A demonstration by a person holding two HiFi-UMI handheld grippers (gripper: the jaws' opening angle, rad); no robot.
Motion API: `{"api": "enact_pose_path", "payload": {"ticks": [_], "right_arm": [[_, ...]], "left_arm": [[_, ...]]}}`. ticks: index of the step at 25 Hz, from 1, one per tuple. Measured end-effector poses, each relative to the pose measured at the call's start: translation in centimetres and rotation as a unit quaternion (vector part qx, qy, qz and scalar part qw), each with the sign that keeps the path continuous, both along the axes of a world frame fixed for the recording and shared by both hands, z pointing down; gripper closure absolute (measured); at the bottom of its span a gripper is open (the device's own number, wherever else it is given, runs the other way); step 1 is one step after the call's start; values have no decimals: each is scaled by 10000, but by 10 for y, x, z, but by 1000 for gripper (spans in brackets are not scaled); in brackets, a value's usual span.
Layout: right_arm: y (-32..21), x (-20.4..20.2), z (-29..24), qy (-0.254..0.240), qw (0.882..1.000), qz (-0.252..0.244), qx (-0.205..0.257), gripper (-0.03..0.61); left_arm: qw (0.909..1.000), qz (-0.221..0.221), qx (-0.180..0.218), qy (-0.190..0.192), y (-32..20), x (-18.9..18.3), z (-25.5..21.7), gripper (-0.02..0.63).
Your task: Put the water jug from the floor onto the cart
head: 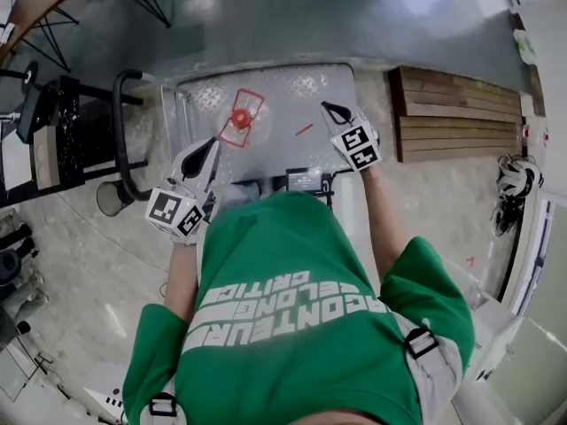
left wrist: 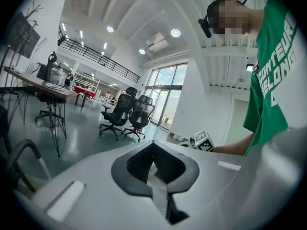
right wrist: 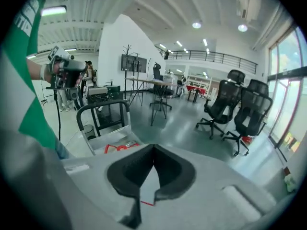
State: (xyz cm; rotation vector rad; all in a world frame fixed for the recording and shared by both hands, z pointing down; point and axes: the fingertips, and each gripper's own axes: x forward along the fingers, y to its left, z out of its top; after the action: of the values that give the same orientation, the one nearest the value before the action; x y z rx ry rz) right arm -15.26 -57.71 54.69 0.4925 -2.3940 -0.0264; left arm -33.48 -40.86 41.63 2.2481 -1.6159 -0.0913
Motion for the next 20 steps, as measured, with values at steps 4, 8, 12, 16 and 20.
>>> {"api": "enact_pose_path", "payload": {"ticks": [4, 8, 12, 16, 20], "right_arm": [[-1, 56, -55, -812, 9952, 472, 272, 584], [2, 100, -99, -1787, 9804, 829, 66, 584], [4, 116, -134, -2225, 9722, 730, 77, 584], [21, 113, -150, -2278, 9721, 506, 221, 584], [42, 98, -151, -2162, 9754, 299, 319, 584]], "left_arm": [[9993, 349, 87, -49, -17, 44, -4, 598], [9986, 508, 133, -54, -29, 76, -6, 598], [9976, 640, 259, -102, -45, 95, -12, 598], [9969, 698, 359, -84, -48, 104, -20, 598], [9959, 782, 445, -24, -47, 113, -25, 599]]}}
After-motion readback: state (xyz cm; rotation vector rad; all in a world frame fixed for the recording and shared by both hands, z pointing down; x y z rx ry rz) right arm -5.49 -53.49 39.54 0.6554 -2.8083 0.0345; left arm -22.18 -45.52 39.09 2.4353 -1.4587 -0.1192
